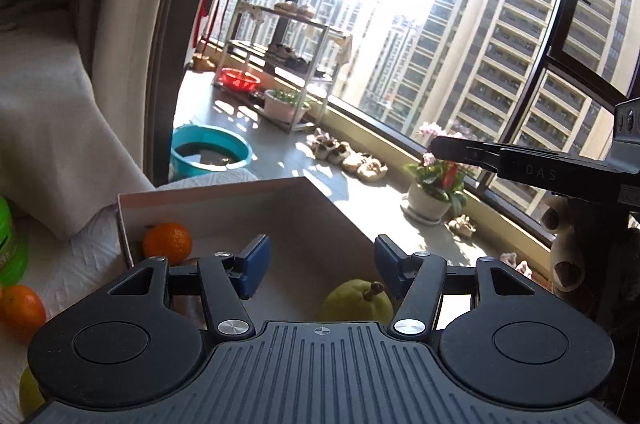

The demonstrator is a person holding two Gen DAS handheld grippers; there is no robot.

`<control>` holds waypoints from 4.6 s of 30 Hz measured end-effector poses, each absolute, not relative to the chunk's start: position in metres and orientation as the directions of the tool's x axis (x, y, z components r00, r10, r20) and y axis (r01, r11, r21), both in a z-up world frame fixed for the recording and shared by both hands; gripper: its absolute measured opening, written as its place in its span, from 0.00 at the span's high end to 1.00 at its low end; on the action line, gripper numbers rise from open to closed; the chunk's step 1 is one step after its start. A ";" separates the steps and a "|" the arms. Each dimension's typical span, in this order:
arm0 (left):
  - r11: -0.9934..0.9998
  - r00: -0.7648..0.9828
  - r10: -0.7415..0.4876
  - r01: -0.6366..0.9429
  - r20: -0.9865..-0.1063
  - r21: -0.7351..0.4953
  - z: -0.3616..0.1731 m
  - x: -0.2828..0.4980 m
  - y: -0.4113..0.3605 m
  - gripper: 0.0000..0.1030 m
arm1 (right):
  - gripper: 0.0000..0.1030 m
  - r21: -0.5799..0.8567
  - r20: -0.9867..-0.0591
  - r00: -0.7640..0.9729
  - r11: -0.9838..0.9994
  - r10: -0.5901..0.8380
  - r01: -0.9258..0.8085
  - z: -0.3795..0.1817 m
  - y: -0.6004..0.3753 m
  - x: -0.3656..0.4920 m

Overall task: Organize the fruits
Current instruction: 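Lower the green pear into the pink box with the left gripper while the right opens over the floor, then withdraw both grippers from the pink box back over the table, then move both grippers toward the two tangerines on the table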

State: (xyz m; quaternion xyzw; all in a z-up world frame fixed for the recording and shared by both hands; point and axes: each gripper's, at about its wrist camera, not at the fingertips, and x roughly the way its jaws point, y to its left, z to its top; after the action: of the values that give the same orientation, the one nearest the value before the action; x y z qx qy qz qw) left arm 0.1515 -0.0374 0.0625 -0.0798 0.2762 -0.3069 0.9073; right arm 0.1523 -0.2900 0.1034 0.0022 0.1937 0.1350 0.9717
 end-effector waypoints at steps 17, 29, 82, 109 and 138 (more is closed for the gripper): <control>0.863 0.726 -0.504 0.436 -0.468 -0.254 0.069 0.103 -0.009 0.39 | 0.86 0.171 -0.477 0.853 0.975 0.210 -0.145 0.086 -0.366 0.140; 0.942 0.775 -0.330 0.309 -0.539 -0.132 0.056 0.068 0.026 0.39 | 0.71 0.217 -0.462 0.873 0.974 0.159 -0.063 0.089 -0.400 0.110; 0.983 0.833 -0.084 -0.020 -0.546 -0.182 0.038 -0.040 0.094 0.39 | 0.41 0.333 -0.547 0.778 0.933 0.310 -0.138 -0.034 -0.262 -0.030; 0.945 0.898 0.143 -0.249 -0.415 -0.214 0.009 -0.039 0.138 0.40 | 0.28 0.122 -0.329 0.899 0.958 0.287 -0.261 -0.004 -0.207 0.075; 0.943 0.783 0.216 -0.322 -0.584 -0.083 -0.005 -0.022 0.132 0.40 | 0.17 0.070 -0.387 0.891 0.971 0.236 -0.227 0.014 -0.195 -0.067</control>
State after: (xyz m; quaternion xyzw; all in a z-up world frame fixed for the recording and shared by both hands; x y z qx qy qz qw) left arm -0.0218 0.1322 -0.0049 -0.0891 0.2970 0.1429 0.9399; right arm -0.0673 -0.1948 0.0140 0.0116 0.2005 0.1190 0.9724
